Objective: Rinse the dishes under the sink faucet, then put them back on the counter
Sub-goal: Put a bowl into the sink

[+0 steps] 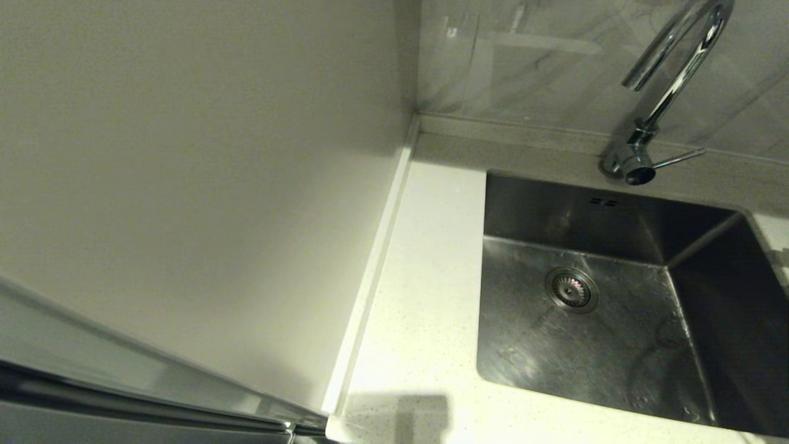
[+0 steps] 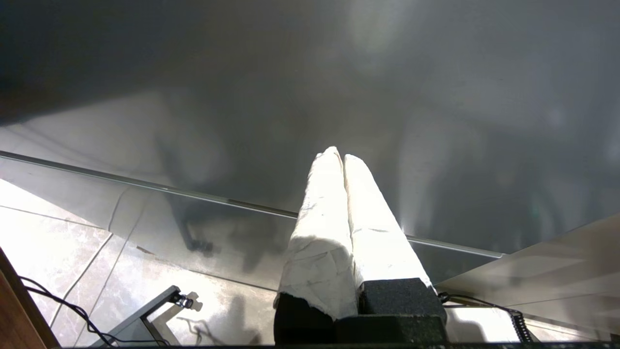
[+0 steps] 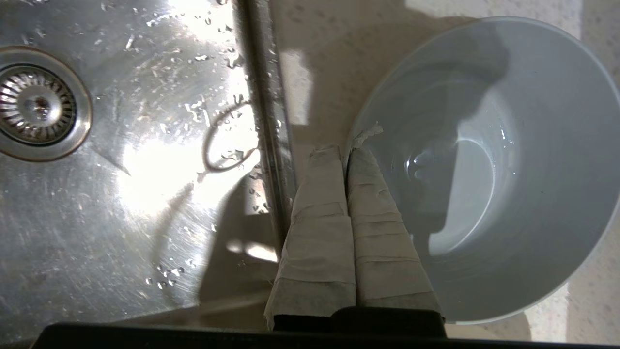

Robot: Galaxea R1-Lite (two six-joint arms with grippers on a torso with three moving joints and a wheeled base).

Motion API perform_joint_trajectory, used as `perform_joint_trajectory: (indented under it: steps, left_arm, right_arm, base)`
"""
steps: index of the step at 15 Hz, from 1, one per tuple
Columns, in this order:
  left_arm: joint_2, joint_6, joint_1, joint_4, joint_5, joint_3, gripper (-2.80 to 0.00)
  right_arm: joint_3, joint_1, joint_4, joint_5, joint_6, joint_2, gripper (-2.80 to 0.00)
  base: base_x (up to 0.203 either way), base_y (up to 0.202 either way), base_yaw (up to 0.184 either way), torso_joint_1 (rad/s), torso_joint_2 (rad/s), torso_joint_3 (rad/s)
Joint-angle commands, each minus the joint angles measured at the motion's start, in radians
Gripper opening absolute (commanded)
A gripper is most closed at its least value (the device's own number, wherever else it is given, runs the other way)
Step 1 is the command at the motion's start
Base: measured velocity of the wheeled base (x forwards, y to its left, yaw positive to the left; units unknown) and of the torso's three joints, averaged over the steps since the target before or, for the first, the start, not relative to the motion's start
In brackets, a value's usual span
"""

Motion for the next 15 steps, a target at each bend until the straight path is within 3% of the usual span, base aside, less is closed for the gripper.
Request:
perform_joint_trajectory:
  steps: [1, 4, 9, 15]
  left_arm:
    - [-0.003, -0.001, -0.001, 0.0, 0.0, 0.0, -2.8]
    - [-0.003, -0.001, 0.0, 0.0, 0.0, 0.0, -2.8]
    - [-0.003, -0.001, 0.0, 0.0, 0.0, 0.0, -2.8]
    - [-0.005, -0.002, -0.001, 0.0, 0.001, 0.0, -2.8]
  right_arm:
    - [0.002, 0.014, -0.02, 0.005, 0.002, -0.002, -2.8]
    - [0.018, 0.039, -0.099, 0.006, 0.006, -0.006, -2.8]
    - [0.069, 0.096, -0.104, 0.007, 0.033, -0.127, -2.8]
    - [0.215, 0.295, -0.096, -0.021, 0.03, -0.28, -2.8]
  base:
    - [0.0, 0.0, 0.0, 0.0, 0.0, 0.0]
    - [0.0, 0.0, 0.0, 0.0, 0.0, 0.0]
    - [0.0, 0.0, 0.0, 0.0, 0.0, 0.0]
    - [0.0, 0.0, 0.0, 0.0, 0.0, 0.0]
